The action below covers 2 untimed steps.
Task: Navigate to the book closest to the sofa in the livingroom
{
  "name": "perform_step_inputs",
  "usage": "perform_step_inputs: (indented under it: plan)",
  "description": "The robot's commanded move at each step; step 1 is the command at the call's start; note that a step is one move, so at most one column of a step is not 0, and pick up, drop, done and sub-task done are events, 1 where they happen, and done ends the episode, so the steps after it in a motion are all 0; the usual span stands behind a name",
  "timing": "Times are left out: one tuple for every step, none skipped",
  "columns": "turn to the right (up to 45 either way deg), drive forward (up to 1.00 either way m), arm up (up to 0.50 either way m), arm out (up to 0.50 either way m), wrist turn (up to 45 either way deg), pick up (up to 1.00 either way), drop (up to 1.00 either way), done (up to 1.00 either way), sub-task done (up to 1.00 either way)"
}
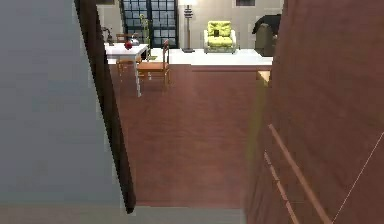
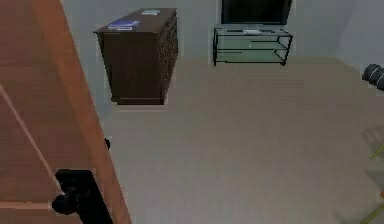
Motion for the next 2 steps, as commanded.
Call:
perform_step_inputs:
  plan:
    - [0.0, 1.00, 0.00, 0.00, 0.0, 0.00, 0.00, 0.00, 0.00]
    - [9.0, 0.00, 0.00, 0.00, 0.0, 0.00, 0.00, 0.00, 0.00]
